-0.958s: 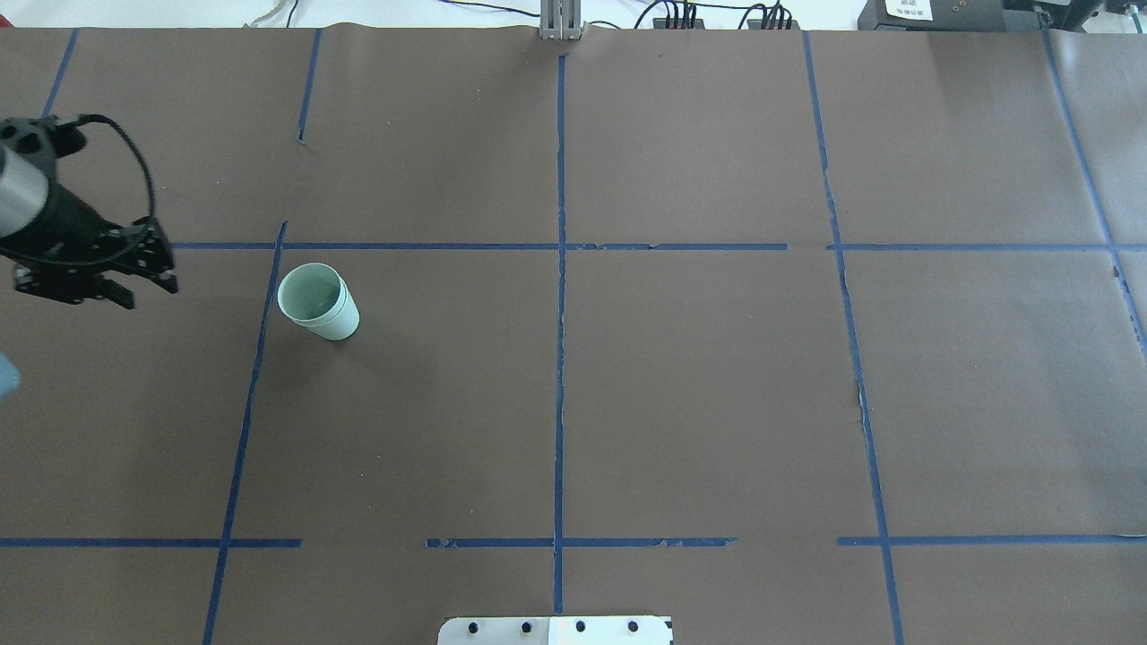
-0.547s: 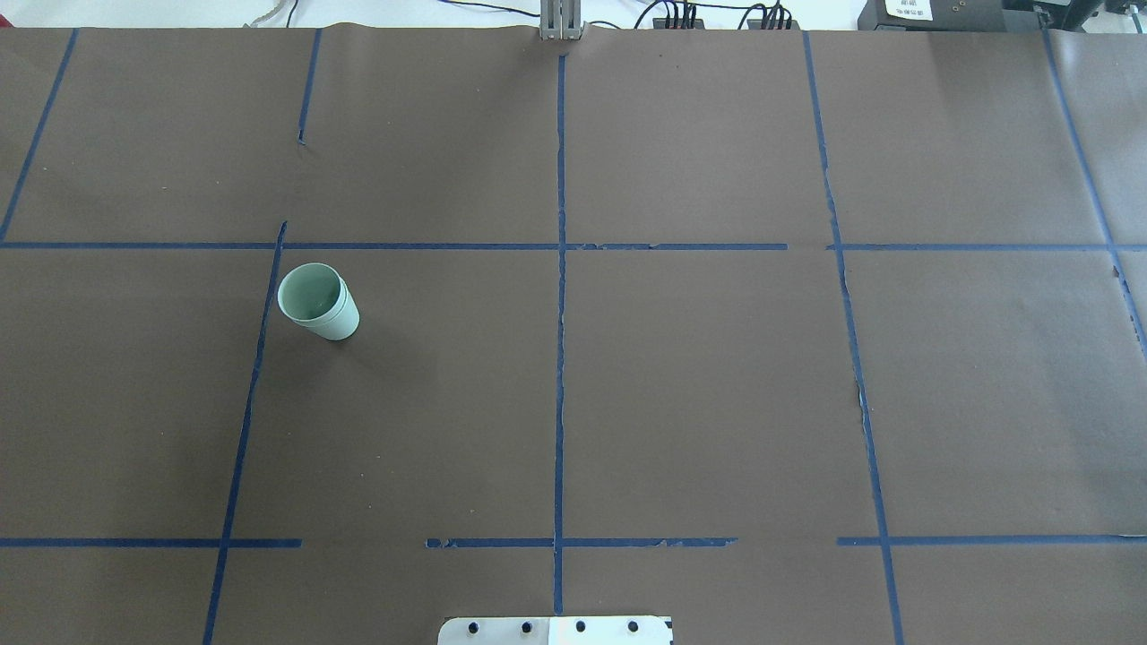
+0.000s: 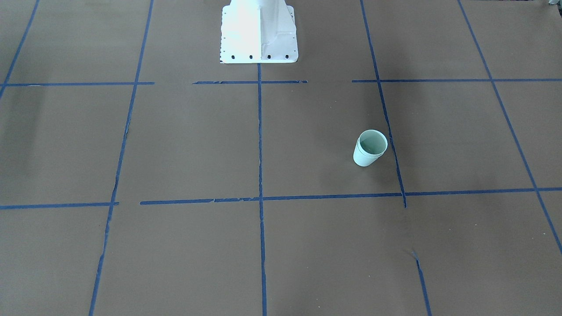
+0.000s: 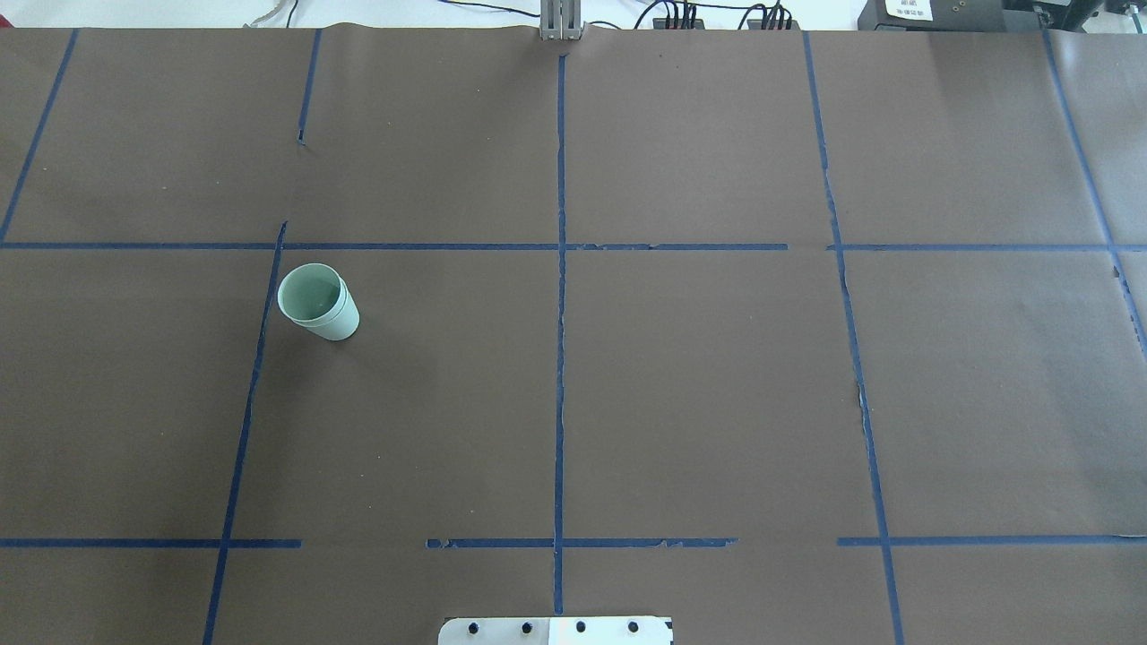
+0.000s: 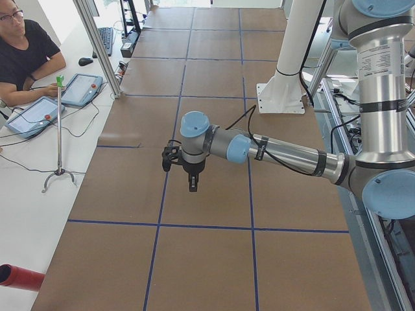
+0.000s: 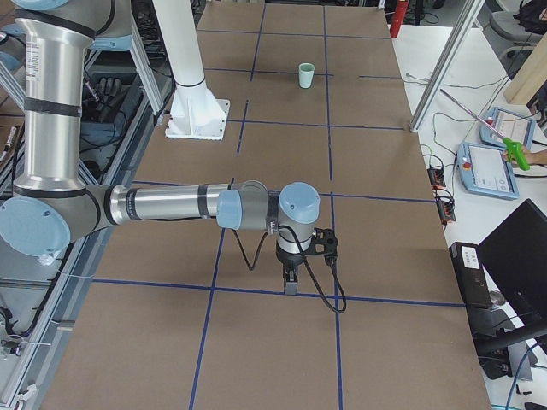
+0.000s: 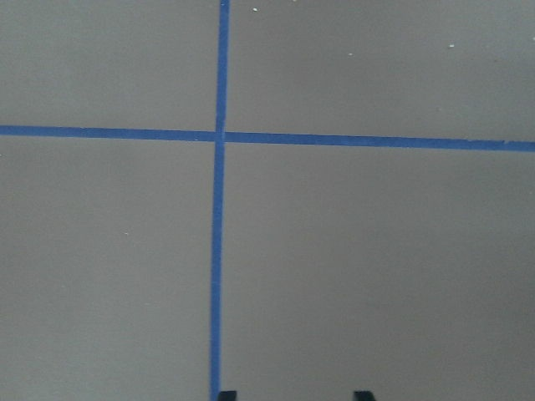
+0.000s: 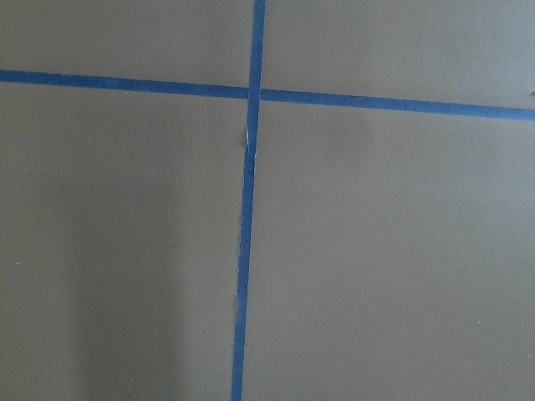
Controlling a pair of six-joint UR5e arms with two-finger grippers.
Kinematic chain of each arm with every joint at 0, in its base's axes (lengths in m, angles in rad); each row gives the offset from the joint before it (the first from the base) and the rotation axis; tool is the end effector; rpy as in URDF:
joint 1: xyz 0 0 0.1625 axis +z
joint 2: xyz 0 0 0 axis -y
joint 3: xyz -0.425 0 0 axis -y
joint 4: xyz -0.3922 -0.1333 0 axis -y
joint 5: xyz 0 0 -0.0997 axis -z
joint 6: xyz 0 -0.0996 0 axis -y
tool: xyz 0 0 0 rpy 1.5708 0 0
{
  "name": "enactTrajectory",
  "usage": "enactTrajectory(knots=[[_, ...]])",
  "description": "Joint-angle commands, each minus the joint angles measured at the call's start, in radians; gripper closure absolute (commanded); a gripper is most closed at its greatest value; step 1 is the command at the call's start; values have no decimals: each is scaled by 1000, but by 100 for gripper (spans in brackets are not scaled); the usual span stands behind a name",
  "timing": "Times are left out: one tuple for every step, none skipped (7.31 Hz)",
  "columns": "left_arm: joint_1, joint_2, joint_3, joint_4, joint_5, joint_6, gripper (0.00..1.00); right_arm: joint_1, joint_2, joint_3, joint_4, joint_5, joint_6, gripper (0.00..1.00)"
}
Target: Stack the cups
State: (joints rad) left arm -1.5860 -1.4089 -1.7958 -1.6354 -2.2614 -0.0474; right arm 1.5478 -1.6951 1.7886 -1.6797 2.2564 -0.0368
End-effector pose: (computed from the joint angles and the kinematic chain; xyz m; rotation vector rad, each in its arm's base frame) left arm -0.0764 -0.4305 0.6207 0.1115 0.6915 -0.0159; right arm 0.0602 -0.4378 0.6262 -0.0101 -0.6858 -0.0522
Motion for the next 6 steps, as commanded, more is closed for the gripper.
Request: enactTrajectory(knots=[[-72, -18, 38, 50, -1, 87, 40, 0, 0, 0, 0, 0, 0, 0], [-72, -19, 32, 63, -7, 86, 38, 0, 0, 0, 0, 0, 0, 0], [-72, -19, 45, 63, -71, 74, 36, 0, 0, 0, 0, 0, 0, 0], [-71, -21, 50, 63, -111, 40, 35, 0, 0, 0, 0, 0, 0, 0], [-68, -19, 56, 63, -106, 28, 35, 0, 0, 0, 0, 0, 0, 0], [-65, -21, 59, 65, -101, 29, 35, 0, 0, 0, 0, 0, 0, 0]])
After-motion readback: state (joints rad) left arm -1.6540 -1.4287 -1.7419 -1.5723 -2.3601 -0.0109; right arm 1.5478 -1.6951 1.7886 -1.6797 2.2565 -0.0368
